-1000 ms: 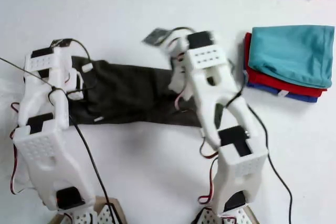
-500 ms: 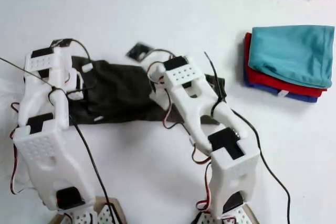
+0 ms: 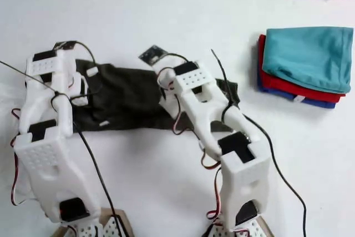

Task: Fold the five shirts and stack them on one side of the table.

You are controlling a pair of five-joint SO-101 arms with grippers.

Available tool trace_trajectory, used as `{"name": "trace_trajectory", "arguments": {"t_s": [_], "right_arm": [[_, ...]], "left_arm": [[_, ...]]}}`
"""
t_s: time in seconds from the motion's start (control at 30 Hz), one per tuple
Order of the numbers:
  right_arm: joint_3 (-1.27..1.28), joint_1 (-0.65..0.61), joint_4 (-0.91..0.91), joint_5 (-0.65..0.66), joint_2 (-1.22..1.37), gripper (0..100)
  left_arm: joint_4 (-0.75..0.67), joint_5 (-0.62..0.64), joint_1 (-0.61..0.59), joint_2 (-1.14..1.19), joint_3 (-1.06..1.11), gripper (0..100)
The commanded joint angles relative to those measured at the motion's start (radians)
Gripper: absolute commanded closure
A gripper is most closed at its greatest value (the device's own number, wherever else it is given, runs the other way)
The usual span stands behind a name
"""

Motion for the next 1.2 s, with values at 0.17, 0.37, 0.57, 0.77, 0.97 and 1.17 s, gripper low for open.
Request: {"name": "trace_trajectory", "arguments": {"t_s": [0.17,0.37,0.57,0.77,0.97,1.17], "right_arm": [[-0.002,-0.042,0.051,-0.005,-0.274,97.8],[0.048,-0.122,-0.077,-0.014,-0.205,97.8],[0.051,-0.183,-0.151,-0.014,-0.088,97.8],[0.061,-0.243,-0.064,-0.006,-0.044,97.8],[0.058,-0.24,-0.004,-0.006,-0.088,97.8],[0.058,-0.197,-0.007,-0.006,-0.275,97.8]], "left_arm": [[-0.057,0.014,0.011,0.015,-0.01,83],[-0.058,0.014,0.011,0.015,-0.01,83],[-0.058,0.014,0.011,0.015,-0.01,83],[-0.058,0.014,0.011,0.015,-0.01,83],[-0.058,0.014,0.011,0.015,-0.01,83],[-0.061,0.015,0.011,0.014,-0.013,83]]}}
